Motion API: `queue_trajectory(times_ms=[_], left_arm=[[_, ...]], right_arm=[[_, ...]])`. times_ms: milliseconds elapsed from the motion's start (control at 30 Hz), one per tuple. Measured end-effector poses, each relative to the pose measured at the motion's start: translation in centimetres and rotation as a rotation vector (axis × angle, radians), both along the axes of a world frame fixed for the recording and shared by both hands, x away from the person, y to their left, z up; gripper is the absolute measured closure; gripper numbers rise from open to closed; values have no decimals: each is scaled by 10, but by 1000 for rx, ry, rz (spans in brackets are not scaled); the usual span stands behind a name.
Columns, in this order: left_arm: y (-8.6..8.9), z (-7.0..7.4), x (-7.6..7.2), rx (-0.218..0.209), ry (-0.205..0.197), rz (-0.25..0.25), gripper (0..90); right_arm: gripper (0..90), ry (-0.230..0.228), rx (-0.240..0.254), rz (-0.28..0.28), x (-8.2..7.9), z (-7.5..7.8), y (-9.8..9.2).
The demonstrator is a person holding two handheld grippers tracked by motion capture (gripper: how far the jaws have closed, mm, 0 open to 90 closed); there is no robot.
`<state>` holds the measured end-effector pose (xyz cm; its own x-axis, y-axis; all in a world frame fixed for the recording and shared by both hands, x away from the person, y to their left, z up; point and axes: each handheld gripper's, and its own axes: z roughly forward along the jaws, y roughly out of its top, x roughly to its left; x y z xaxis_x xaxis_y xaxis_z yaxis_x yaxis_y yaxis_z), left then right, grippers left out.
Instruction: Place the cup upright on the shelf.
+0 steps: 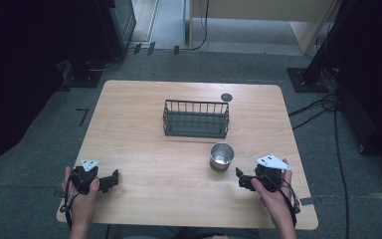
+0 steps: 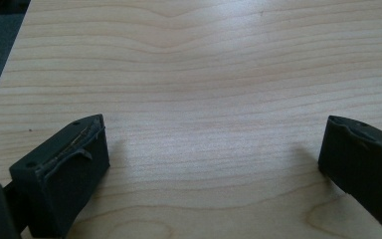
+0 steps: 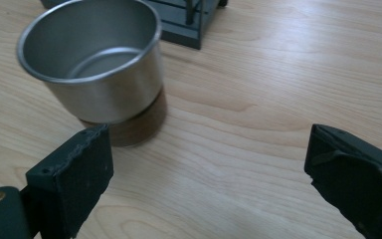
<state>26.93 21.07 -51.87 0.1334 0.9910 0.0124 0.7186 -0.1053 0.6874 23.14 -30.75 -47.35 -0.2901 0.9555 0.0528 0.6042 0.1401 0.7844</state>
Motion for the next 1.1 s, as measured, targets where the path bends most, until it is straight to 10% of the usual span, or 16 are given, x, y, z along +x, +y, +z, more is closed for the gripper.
queue_trajectory(times_ms=[1100], left_arm=[[-5, 0, 3, 0, 2, 57, 0]], right_arm=[[38, 26, 28, 113, 31, -14, 68]])
